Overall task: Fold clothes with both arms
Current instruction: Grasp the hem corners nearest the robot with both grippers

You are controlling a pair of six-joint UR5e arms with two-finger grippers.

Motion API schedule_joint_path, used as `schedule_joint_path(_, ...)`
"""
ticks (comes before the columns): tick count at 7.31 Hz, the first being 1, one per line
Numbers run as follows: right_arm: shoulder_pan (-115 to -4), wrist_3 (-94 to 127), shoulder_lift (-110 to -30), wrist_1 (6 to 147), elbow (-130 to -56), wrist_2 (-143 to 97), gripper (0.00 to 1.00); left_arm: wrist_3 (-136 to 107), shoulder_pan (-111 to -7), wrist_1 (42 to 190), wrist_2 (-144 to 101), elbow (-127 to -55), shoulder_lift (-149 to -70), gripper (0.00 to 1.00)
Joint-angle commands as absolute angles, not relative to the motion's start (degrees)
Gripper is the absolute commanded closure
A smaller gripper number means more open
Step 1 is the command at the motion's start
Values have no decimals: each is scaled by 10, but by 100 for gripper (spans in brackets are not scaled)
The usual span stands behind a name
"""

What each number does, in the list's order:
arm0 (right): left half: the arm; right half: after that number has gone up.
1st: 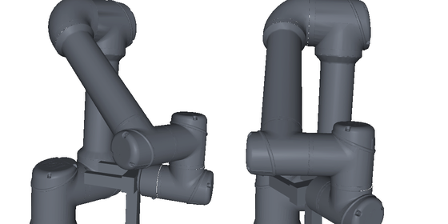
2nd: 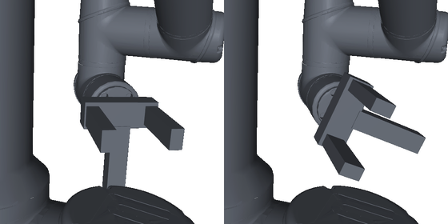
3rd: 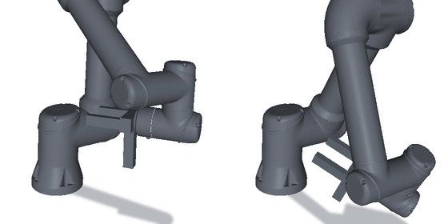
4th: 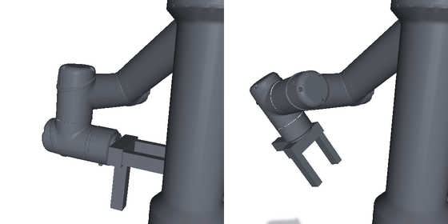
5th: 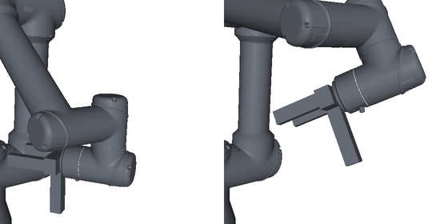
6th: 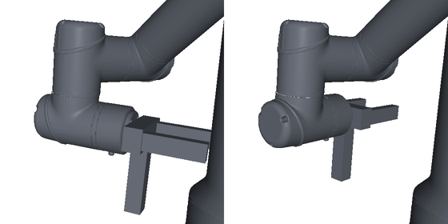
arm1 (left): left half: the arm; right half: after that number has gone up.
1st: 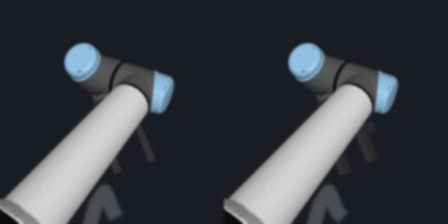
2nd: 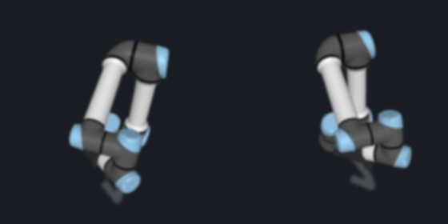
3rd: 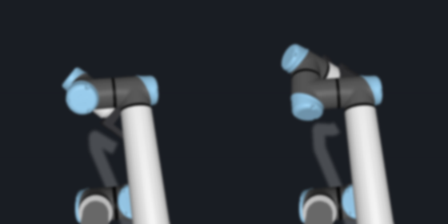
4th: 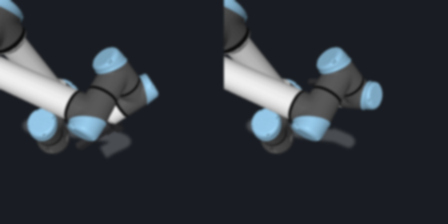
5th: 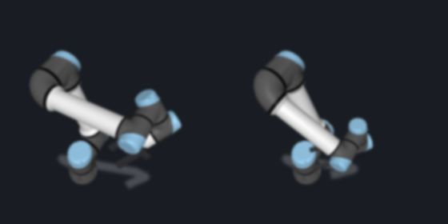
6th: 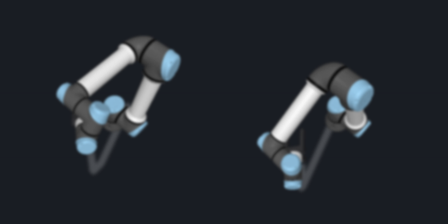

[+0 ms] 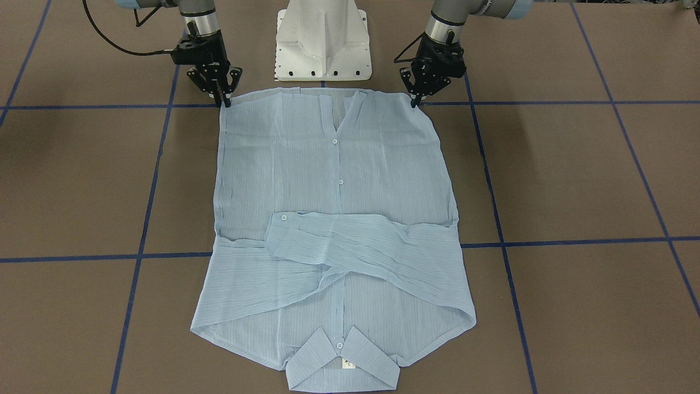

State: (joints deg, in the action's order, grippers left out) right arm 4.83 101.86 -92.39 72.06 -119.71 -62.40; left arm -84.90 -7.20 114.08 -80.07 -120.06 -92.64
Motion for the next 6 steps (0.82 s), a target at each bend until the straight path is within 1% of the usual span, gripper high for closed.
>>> schedule_joint_path(1, 51, 1019, -923, 732, -1198, -622, 100, -849, -73, 1141, -801, -1207, -926, 100)
schedule_joint_path(3, 50, 1020, -918, 741, -1208, -615, 100, -849, -73, 1141, -802, -1216, -925, 100)
schedule_joint_path(4, 45, 1018, -919, 760, -1249, -617, 100, -846, -75, 1140, -806, -1230, -925, 100)
schedule_joint_path(6, 43, 1018, -920, 865, -1390, -645, 100, -832, -79, 1136, -825, -1312, -891, 100)
